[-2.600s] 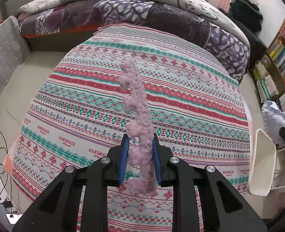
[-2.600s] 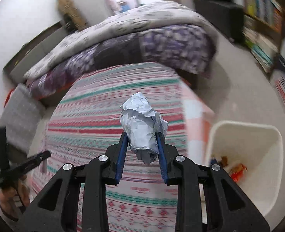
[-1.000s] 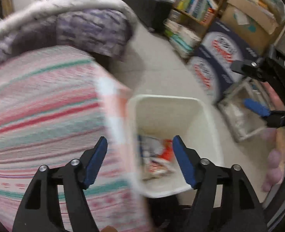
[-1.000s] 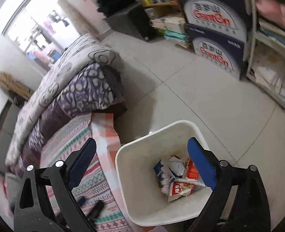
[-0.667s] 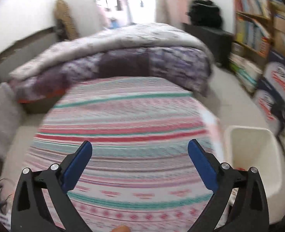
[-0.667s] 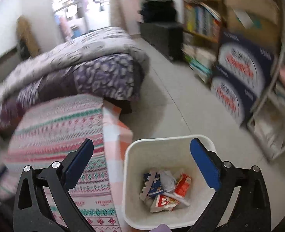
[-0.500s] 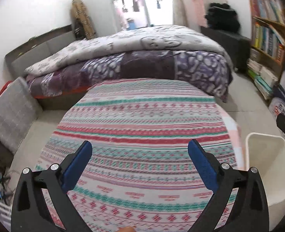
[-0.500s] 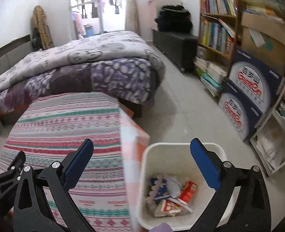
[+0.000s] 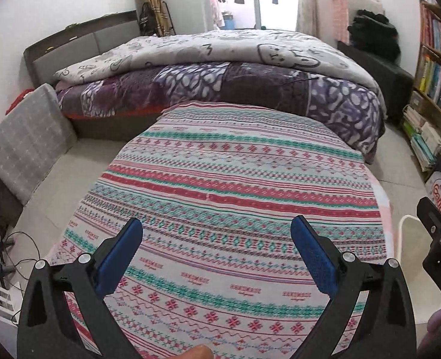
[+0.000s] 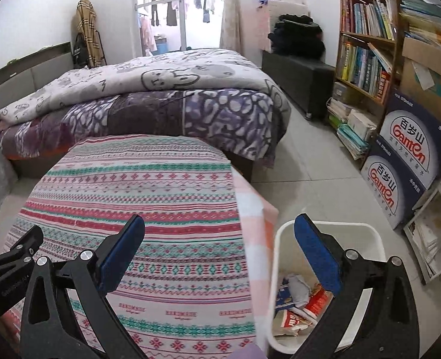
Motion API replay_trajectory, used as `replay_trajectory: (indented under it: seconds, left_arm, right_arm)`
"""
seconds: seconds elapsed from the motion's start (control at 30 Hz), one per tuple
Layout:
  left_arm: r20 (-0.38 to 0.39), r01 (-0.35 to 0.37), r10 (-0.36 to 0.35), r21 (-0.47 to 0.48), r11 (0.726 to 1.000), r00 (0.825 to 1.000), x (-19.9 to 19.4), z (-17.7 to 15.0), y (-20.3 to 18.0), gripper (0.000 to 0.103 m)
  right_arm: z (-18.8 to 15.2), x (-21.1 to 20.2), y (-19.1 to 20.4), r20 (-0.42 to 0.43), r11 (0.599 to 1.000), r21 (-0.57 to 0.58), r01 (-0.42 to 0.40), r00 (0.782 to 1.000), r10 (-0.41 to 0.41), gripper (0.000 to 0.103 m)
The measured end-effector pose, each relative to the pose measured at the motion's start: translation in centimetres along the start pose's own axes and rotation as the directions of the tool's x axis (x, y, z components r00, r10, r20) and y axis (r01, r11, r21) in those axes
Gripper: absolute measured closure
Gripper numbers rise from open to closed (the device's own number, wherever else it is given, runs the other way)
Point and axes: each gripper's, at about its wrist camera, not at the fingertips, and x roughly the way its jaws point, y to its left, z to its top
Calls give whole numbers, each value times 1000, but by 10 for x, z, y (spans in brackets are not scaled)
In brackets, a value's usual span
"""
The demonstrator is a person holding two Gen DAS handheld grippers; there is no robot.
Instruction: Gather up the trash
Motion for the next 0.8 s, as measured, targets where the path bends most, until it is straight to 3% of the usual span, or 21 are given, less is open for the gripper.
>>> replay_trajectory:
  seconds: [0.8]
  left_arm:
    - [-15, -41, 40, -30, 999, 999, 5, -2, 15, 7]
  right_arm:
    - [-6, 4, 20, -35, 999, -10, -53, 998, 53, 7]
